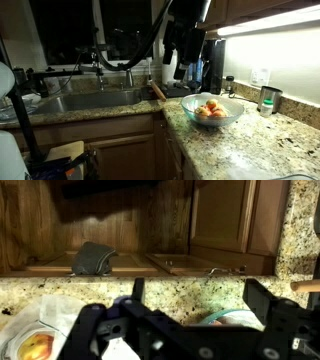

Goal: Move the peach from the bag to the bowl

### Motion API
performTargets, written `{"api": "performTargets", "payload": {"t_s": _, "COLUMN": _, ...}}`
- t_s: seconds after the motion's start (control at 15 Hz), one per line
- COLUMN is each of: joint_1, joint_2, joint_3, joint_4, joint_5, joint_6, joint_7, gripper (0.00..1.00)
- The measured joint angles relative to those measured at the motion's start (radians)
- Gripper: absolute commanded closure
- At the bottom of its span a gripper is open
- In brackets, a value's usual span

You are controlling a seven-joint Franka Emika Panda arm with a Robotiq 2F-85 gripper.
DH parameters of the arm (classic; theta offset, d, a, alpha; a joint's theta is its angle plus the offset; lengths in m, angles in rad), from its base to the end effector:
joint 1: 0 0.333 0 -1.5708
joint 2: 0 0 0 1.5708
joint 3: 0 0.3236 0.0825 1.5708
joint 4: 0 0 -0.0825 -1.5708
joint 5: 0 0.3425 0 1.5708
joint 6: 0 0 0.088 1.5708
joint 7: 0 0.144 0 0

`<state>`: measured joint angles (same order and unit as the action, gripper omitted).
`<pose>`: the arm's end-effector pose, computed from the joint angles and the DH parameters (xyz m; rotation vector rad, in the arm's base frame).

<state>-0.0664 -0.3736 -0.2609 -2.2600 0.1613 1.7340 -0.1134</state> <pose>0.3613 -0.1086 0.4793 -2.8389 0.3256 0.1571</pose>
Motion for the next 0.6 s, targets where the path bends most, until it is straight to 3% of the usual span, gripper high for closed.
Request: {"api": "performTargets", "payload": {"t_s": 0.6, "joint_1": -0.005, "joint_2": 0.002, "joint_3": 0.006, "joint_4": 0.000, "joint_5": 0.000, "joint_6": 0.003, "joint_7": 0.000, "gripper": 0.00}}
